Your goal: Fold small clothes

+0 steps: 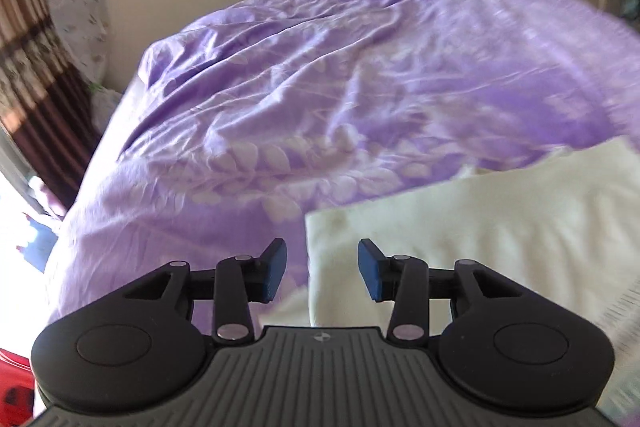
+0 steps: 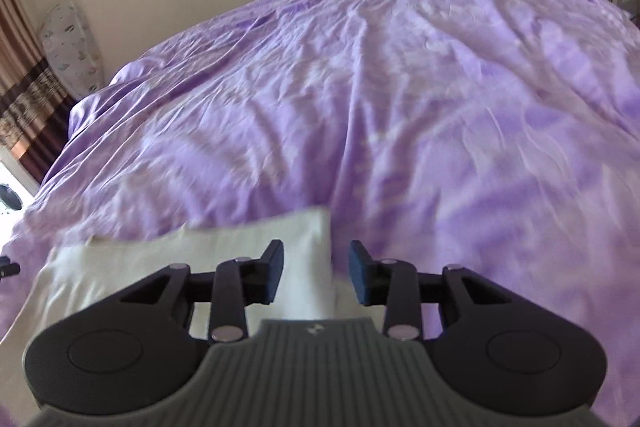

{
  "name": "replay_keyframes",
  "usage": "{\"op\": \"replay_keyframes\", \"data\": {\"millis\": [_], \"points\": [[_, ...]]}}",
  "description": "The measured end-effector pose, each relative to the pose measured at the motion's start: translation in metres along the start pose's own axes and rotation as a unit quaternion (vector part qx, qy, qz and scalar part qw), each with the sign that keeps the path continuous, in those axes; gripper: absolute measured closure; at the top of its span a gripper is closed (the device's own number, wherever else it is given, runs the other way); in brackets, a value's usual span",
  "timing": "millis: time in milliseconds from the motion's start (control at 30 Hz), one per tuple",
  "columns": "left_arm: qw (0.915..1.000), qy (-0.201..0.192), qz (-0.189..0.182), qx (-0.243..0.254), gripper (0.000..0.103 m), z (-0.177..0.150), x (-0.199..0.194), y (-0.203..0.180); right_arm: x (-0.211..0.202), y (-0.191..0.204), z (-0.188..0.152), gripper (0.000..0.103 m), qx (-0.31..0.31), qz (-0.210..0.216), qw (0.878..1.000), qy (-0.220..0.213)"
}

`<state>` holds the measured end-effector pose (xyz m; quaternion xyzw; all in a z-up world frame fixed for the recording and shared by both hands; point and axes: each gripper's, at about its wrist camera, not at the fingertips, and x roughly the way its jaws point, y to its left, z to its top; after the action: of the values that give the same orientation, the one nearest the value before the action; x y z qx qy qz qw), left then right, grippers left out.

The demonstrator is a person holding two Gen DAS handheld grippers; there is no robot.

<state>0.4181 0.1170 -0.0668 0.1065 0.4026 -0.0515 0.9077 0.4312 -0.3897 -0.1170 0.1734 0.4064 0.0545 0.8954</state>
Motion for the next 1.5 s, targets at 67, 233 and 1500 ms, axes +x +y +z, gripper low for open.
{"op": "replay_keyframes", "data": {"millis": [67,233,1500], "points": [[0.9994,0.003,-0.034,0.002,0.051,-0.012,-0.029,0.011,-0.024,0.003,-0.017,0.066,-0.002,0.013,1.0,0.014],[0.9951,0.021,-0.088,0.04,0.05,-0.056,-0.085,0.024,-0.073,0.007,-0.079,0.063,0.008,0.047,0.998,0.052],[0.9472,0.262,-0.139,-0.122,0.093,-0.12,-0.02,0.07,-0.091,0.005,-0.164,0.066,0.009,-0.038,0.999,-0.014]]}}
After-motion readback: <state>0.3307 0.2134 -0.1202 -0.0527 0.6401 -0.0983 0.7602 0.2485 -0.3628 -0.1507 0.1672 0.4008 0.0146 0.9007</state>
